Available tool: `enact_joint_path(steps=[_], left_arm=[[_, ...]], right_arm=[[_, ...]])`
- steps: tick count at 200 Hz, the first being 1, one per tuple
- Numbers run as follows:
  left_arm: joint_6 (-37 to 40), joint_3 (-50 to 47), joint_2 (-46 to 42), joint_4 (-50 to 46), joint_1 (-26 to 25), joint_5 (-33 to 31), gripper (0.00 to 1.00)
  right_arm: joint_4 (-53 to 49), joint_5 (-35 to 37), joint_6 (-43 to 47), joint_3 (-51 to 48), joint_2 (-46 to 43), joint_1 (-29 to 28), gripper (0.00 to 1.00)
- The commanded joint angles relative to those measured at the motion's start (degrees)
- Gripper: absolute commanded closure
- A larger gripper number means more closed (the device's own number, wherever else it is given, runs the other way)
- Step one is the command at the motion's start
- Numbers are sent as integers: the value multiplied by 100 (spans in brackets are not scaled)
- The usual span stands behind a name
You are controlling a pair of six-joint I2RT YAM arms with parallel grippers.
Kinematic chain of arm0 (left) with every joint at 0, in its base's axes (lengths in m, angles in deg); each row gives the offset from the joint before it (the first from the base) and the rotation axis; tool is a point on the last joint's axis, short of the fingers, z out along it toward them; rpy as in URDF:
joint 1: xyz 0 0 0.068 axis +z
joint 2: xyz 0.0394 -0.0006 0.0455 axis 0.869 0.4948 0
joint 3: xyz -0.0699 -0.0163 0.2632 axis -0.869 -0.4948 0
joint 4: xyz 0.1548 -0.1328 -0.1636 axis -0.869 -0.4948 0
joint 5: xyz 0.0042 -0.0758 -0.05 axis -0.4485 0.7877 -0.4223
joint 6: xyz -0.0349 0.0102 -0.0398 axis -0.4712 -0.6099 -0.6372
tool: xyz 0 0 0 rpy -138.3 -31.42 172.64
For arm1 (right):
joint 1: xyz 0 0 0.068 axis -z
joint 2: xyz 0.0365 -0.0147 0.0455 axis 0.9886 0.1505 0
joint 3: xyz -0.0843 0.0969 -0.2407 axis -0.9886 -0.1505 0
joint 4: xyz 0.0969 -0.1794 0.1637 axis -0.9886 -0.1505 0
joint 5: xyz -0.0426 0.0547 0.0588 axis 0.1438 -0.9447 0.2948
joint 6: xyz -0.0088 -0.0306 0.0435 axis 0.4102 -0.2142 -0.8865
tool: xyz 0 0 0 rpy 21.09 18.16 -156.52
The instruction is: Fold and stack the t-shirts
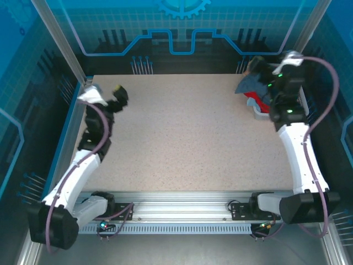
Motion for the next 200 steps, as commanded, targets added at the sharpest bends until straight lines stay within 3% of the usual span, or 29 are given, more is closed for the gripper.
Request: enact_joint_path(steps=[1,13,38,86,114,185,200], left_arm=[[-1922,757,723,-1828,424,1691,1],[-1763,1495,1143,-2464,171,1987,1],[-1258,2315,1525,-3202,-619,2110,1],[-1302,2295,1549,-3260,-1912,2330,1],[-1344,2174,1457,-2945,-2267,2490,2],[-1441,2153,1338,-2855,-2348,2581,8],[-1444,2131,1278,-2715,-2350,2691,8]], right_arm=[[-2484,-329,-983,652,959,342,6],[-2867,-446,-752,1239,1456,462,10],[-3151,-795,-520,1937,2352,812,9],[-2545,-1659,-578,2190,3613,1323,13],[-2018,-2130,-848,2061,3979,1523,14],[-1524,-2397,-1403,1884,4375,1729,58],[-1511,-2340,-1435,1903,4364,1733,62]])
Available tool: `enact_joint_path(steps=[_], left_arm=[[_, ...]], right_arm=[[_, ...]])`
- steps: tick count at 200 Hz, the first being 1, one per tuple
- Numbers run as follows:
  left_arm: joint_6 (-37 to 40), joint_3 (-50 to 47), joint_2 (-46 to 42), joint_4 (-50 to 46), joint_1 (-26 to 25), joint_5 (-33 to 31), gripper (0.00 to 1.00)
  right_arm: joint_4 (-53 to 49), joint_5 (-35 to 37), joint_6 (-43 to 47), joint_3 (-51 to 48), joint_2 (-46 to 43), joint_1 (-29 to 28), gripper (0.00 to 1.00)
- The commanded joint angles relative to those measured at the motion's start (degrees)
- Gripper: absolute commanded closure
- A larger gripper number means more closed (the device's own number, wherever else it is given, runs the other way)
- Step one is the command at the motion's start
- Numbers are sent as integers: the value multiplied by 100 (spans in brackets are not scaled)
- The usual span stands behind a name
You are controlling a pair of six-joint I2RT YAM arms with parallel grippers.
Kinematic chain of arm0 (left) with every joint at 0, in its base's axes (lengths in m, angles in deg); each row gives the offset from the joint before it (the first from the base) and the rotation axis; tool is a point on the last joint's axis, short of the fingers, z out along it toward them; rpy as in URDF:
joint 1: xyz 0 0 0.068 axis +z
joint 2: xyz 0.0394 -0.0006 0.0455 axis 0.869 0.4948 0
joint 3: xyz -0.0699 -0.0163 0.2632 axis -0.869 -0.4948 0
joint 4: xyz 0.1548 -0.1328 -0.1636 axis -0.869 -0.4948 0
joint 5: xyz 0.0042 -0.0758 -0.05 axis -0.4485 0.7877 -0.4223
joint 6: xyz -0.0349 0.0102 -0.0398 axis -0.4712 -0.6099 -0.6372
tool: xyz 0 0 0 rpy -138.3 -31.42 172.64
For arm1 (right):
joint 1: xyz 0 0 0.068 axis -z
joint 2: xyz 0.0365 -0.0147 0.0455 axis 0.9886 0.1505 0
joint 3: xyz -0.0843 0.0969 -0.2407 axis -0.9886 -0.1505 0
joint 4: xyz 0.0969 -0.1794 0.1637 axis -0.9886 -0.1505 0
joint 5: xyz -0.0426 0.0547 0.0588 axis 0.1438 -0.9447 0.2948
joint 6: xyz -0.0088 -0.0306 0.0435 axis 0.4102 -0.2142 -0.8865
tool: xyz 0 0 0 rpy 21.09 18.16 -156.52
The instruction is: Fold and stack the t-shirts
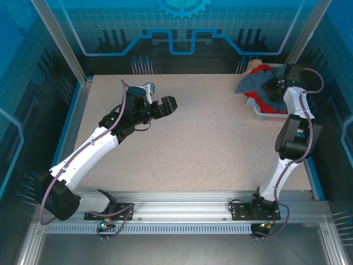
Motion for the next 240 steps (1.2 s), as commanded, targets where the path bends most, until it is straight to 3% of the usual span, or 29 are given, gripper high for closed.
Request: enact_joint_path(steps=[1,10,41,104,161,183,208,240], left_arm=[[-42,-17,-273,291,-47,252,8],[-47,-40,-302,398,-42,337,8],[-57,-35,-381,522,-47,457,9],[-34,-140,-551,415,-46,337,10],[97,-200,-605,18,-43,-242,10],[229,-161,-609,-155,-47,-515,10],[279,-16,-690,-689,-38,-1267,10],[284,123,-924,-1382,-31,-2298,10]], right_arm=[[214,-126,-165,12,50,63,63],[263,-107,-175,-5,19,68,68],[463,-81,-235,-158,-204,68,100],[768,189,-284,-519,-1620,-117,100],[493,42,6,985,-2510,-891,100],[374,-99,136,1738,-2544,-1431,100],[250,-67,312,2354,-2501,-2307,100],[317,146,232,2241,-2361,-3689,100]])
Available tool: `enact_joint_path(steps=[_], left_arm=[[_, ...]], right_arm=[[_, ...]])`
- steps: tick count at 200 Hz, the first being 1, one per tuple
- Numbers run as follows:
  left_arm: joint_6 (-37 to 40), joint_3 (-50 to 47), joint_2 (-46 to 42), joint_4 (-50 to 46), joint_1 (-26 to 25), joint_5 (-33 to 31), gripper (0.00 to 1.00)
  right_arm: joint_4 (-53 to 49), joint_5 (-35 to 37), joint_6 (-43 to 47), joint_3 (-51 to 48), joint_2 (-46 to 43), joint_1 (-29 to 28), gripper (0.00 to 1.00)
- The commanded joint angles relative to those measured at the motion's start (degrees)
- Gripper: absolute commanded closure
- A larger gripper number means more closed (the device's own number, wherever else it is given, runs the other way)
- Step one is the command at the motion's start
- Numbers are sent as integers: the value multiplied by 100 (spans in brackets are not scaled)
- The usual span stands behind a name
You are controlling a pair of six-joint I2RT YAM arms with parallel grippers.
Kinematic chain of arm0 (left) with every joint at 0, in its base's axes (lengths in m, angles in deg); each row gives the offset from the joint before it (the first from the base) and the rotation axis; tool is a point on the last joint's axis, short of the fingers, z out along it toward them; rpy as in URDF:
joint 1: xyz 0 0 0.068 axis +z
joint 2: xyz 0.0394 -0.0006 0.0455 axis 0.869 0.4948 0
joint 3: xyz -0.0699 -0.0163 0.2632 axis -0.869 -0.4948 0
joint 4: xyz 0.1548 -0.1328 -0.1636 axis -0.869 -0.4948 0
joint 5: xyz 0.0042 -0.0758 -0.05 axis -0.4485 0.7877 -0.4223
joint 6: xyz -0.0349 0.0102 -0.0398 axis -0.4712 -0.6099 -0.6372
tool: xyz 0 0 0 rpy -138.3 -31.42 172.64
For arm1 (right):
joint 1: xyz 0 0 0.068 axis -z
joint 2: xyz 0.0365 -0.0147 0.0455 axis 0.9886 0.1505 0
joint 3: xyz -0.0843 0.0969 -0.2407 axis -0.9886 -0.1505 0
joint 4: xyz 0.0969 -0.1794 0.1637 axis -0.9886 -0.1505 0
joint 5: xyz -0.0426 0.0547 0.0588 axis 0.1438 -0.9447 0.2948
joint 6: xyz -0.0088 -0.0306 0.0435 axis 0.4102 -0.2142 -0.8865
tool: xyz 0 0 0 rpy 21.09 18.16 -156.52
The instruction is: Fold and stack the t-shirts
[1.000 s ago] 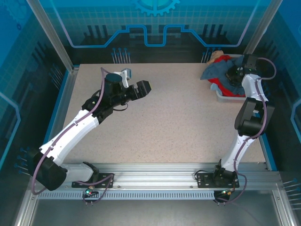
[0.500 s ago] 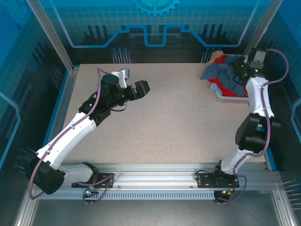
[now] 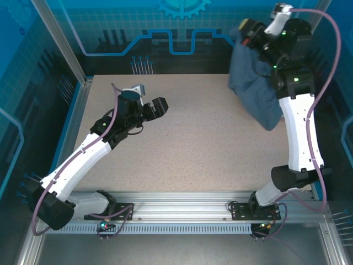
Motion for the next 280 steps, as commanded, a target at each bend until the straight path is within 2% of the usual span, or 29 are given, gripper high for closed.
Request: enact_joint_path(steps=[1,29,50,74,82,91,114,141,165,187,203,218,238,259,280], left_arm=[[126,239,-344,-719,-30,-1067,10],[121,109,-655,-1048,-12,-1511,10],[26,-54,-856,-1317,28,-1617,10],[-182,-195,-978,-1769,100,-1559,9],[-219,-242,-993,-1912,111,-1485,9],[-277,-332,-1004,-2039,116,-1391,9],[-387,-632,-956,-2143,112,-940,10],[-570,-1052,-668,-1884,89,-280,20],[-480,-1136,30,-1634,-135,-42,25],[-318,-632,1143,-1743,-471,-35,25],[-389,-33,1982,-2184,-689,-444,25],[-659,403,2537,-2531,-684,-757,25],[-663,905,3135,-2401,-661,-488,25],[-713,1698,3902,-3005,-738,-283,25],[-736,1963,4243,-3262,-880,-229,26]], right_arm=[[-48,64,64,-89,123,-835,100],[296,196,-306,-966,534,-2060,100],[383,57,-500,-1341,1195,-2724,99],[-202,80,-524,-1278,1864,-2977,53],[-226,219,-426,-1468,1817,-2986,44],[-218,303,-412,-1776,1678,-2939,39],[-154,281,-615,-2938,1190,-2580,40],[-115,336,-1008,-4564,509,-1977,41],[-254,205,-1138,-5366,269,-1524,42],[-335,13,-1294,-5740,266,-1249,42],[-468,18,-1308,-5794,351,-1161,42],[-509,10,-1267,-5786,424,-1115,42],[-507,-24,-1244,-5778,494,-1082,41],[-613,-66,-1280,-5774,556,-1032,41],[-626,-115,-1314,-5853,535,-959,41]])
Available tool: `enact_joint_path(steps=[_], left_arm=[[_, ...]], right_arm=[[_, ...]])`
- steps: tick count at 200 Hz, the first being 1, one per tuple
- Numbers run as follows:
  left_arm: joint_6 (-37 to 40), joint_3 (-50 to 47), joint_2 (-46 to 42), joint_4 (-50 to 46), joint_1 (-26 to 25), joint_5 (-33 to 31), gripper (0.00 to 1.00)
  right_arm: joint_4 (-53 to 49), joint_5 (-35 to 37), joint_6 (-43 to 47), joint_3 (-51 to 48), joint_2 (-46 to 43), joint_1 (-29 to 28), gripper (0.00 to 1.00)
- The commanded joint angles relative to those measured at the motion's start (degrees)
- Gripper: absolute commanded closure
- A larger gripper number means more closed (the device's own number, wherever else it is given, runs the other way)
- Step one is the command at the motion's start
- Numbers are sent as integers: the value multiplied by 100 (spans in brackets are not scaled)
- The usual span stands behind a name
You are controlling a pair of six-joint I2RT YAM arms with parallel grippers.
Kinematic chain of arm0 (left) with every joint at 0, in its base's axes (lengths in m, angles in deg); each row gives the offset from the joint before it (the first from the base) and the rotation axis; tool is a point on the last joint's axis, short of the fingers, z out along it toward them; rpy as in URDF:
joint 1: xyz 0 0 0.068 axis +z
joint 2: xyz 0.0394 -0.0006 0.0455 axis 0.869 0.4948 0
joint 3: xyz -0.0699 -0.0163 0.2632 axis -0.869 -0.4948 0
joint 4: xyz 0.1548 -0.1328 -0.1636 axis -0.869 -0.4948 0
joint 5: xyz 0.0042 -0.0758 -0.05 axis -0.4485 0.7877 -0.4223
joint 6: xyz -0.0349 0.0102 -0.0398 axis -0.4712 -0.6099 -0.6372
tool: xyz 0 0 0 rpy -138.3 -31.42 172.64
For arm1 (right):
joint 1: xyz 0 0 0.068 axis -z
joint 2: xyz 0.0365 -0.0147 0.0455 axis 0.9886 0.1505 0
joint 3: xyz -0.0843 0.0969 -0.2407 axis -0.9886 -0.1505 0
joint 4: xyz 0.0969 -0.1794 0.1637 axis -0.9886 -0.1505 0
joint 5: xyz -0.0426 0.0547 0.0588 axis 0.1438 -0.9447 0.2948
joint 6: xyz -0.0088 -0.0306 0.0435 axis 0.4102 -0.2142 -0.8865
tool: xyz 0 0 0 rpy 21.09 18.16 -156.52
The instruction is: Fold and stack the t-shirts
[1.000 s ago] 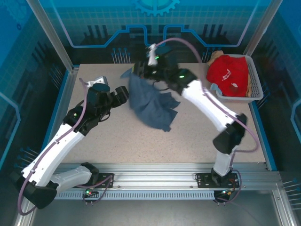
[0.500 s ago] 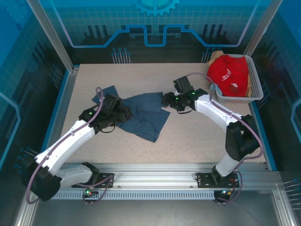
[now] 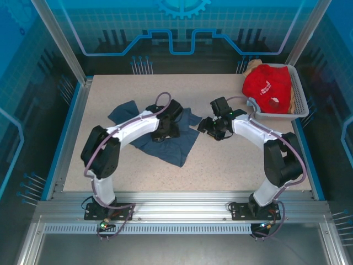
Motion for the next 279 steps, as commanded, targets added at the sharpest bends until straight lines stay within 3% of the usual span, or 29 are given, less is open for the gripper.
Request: enact_joint_path(steps=[1,71,96,114,130,146,186,244,279], left_arm=[[-115,325,325,-734,-170,164,26],[751,1275,1243,-1741,-910,-32,19],[692,1239,1451,-1795,-977,143,28],[622,1070,1428,-1618,-993,130,44],[570,927,1276,-1441,-996,-7,80],[498,788,1021,-1389,-993,-269,98],[-114,-241,-692,-1391,-910,-1091,100],[-723,-1982,-3971,-1300,-351,-1413,100],[-796,-2577,-5062,-1329,-67,-1312,100]], right_arm=[[-195,-153,-99,-64,35,150,40],[-215,-342,-53,22,314,378,39],[-186,-360,-44,142,427,455,39],[-195,-350,12,274,506,460,39],[-202,-343,55,382,560,464,39],[-178,-328,132,488,584,455,40],[17,-417,271,808,830,335,41],[121,-525,-67,1546,1561,-196,42],[65,-739,-918,1208,1468,-505,41]])
